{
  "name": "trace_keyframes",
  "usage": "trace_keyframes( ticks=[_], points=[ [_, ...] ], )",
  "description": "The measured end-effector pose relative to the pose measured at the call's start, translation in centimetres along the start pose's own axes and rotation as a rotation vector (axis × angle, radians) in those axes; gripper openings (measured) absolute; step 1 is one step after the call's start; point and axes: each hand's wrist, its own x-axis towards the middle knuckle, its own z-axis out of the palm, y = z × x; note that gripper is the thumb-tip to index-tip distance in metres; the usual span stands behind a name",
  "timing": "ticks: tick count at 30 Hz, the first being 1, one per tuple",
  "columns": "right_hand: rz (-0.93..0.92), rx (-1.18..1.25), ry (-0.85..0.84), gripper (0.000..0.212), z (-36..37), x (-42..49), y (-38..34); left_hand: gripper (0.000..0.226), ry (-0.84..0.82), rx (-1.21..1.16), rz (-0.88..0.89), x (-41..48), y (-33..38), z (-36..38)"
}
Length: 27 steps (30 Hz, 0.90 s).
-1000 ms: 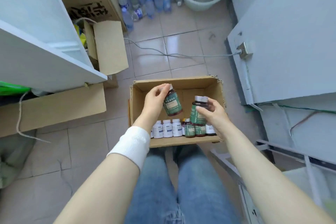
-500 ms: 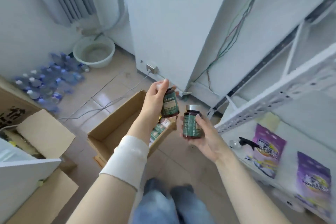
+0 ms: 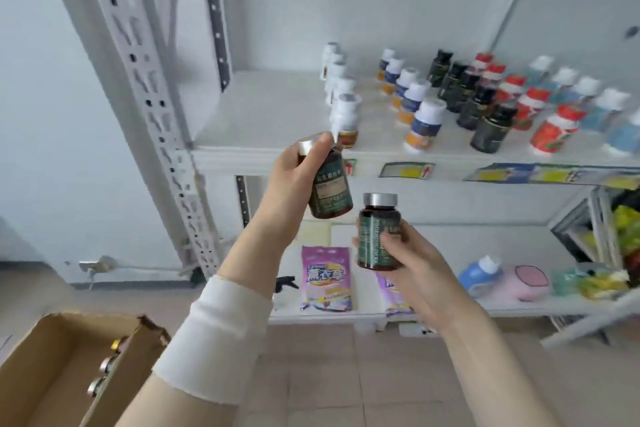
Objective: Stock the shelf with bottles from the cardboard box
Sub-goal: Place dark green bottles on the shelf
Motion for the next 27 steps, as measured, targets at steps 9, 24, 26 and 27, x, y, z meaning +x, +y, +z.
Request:
trace_keyframes(
  ticks=[9, 24, 26, 27],
  points=[
    [-0.223, -0.057, 0.279, 0.094, -17.6, -6.7, -10.7, 0.024, -0.277, 0.126, -0.016, 2.6, -1.0, 23.5],
    [-0.393, -0.092, 0.478, 0.087, -40.9, -0.8, -27.5, 0.04, -0.509, 0.225, 0.14, 17.7, -4.4, 50.2],
    [-0.376, -0.136, 0.491, 0.089, -43.4, 0.2, -30.4, 0.036, -0.512, 0.267, 0.178, 20.5, -4.5, 53.0],
    [-0.36, -0.152, 0.502, 0.082, -44.8, 0.8, -31.7, 0.032, -0.51, 0.29, 0.194, 21.9, -4.6, 54.3]
  ],
)
